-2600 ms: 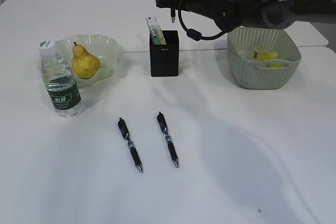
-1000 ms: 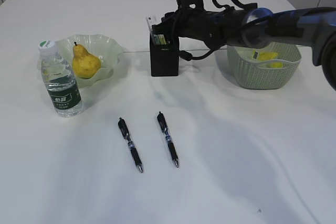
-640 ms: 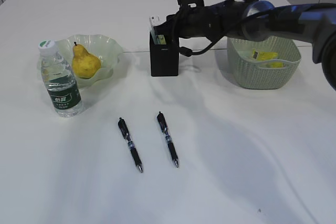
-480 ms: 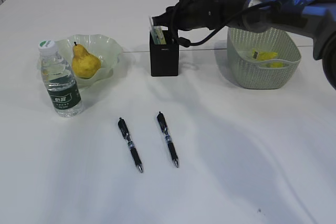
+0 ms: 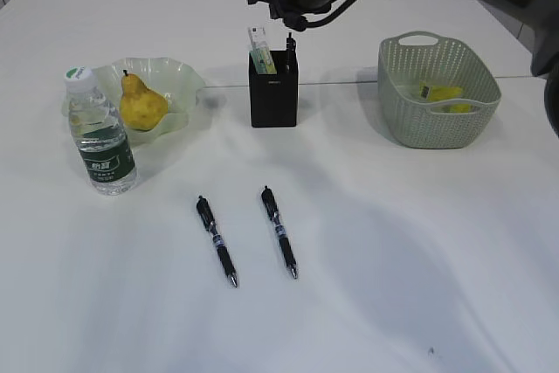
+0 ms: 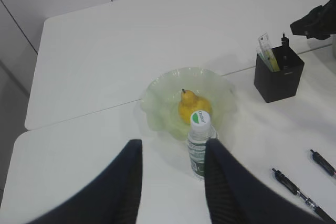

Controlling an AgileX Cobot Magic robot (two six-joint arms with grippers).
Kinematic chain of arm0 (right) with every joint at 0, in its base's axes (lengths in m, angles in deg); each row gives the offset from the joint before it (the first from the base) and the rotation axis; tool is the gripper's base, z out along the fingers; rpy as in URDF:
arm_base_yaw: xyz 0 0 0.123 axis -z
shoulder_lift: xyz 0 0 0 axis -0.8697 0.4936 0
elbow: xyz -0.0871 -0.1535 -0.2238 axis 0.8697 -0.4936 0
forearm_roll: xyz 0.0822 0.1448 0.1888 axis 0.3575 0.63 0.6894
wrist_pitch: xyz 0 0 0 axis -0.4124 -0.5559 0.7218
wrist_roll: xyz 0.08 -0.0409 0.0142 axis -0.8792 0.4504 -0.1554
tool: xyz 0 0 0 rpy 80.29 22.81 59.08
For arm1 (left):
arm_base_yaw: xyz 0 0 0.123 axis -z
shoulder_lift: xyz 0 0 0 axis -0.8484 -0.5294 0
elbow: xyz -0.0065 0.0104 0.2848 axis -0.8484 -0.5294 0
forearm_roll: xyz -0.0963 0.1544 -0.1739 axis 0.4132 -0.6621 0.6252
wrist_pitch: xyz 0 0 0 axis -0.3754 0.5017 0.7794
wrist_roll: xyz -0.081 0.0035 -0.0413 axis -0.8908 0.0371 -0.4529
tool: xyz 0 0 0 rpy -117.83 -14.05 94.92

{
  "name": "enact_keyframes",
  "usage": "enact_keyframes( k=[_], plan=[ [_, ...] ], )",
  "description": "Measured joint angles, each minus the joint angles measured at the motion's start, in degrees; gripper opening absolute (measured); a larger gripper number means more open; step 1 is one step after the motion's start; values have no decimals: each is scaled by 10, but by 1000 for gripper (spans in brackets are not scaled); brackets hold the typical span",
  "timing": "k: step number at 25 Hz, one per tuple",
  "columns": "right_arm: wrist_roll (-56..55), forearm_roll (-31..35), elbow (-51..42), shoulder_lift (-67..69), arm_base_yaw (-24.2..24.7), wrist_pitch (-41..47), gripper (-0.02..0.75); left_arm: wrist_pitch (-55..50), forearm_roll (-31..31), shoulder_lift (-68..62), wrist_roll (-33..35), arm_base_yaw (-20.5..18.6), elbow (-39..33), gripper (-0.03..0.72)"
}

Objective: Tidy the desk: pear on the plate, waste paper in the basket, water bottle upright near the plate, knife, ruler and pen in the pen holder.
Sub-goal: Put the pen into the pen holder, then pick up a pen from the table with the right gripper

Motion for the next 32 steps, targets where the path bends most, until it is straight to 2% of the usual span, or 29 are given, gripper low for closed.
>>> enact_keyframes(
  k=[9,14,25,32],
  plan=[
    [0,5,8,-48,-1,204,294,-7,0,0,0,0,0,274],
    [0,41,8,-61,-1,303,294,-10,0,0,-2,0,0,274],
    [5,102,8,-89,-3,319,294,-9,2,35,-25,0,2,274],
    [8,89,-69,-144,-20,319,294,-6,3,36,-27,0,2,274]
  ],
)
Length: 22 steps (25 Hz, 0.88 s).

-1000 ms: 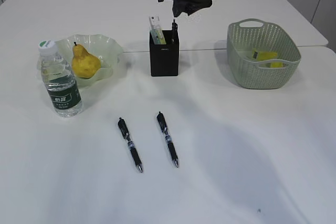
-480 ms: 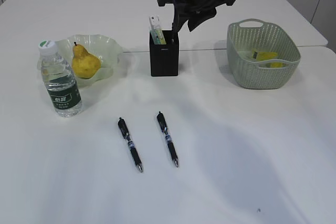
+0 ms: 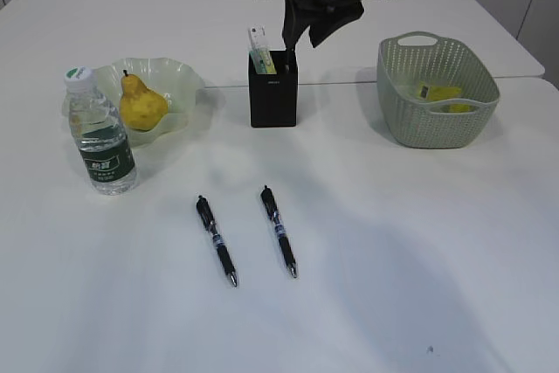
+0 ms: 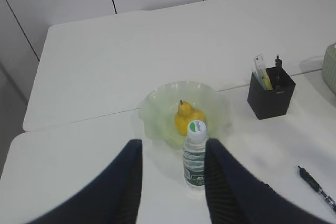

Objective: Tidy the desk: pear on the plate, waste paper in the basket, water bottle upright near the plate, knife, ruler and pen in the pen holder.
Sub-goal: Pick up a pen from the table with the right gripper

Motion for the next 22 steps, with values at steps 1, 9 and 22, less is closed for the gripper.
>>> enact_keyframes(
  k=[1,9,22],
  plan=[
    [0,-1,-15,-6,-2,0,294,2,0,0,0,0,0,274],
    [1,-5,-168,-53,-25,-20,294,15,0,0,0,0,0,274],
    [33,-5,-493,-124,-27,-295,293,27,-3,0,0,0,0,274]
  ],
)
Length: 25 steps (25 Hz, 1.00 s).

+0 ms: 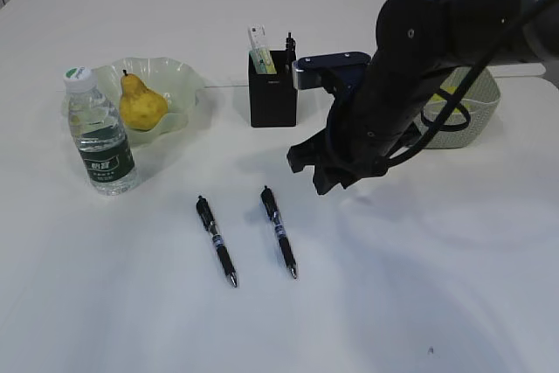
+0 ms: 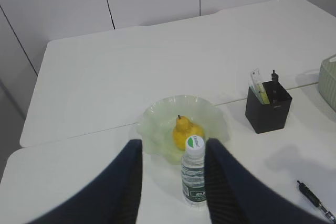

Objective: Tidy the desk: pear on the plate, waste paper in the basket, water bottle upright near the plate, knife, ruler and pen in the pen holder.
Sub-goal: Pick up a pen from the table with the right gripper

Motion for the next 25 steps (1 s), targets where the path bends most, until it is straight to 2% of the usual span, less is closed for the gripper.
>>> enact_keyframes(
  k=[4,8,16,25],
  plan=[
    [15,0,-4,12,0,-8,294,0,0,0,-1,0,0,274],
    [18,31,2,15,0,-5,294,0,0,0,-7,0,0,274],
    [18,103,88,66,0,49,294,-7,0,0,-13,0,0,275],
    [27,138,96,110,0,83,294,-15,0,0,-16,0,0,275]
  ],
)
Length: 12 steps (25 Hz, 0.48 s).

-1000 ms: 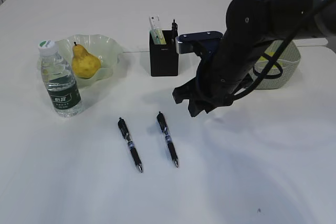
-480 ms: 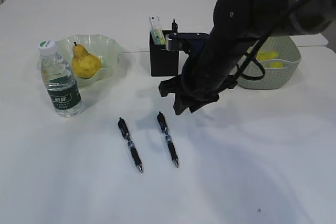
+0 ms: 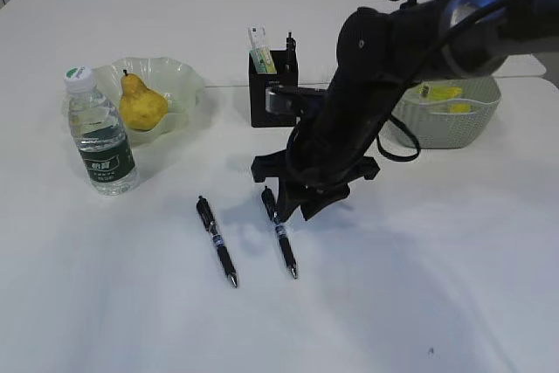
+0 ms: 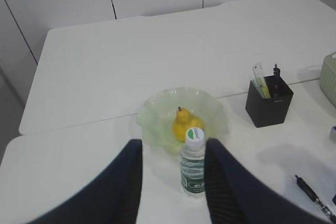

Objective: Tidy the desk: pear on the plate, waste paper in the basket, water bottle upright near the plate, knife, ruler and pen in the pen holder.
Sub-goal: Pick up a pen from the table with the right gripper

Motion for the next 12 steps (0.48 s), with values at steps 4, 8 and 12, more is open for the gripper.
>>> enact_keyframes(
  k=[4,8,12],
  plan=[
    [0,18,1,20,-1,7,314,-1,0,0,0,0,0,275],
    [6,18,19,23,-9,8,347,-10,-1,0,0,0,0,275],
    [7,20,33,23,-19,9,356,-31,-9,0,-1,0,0,275]
  ],
)
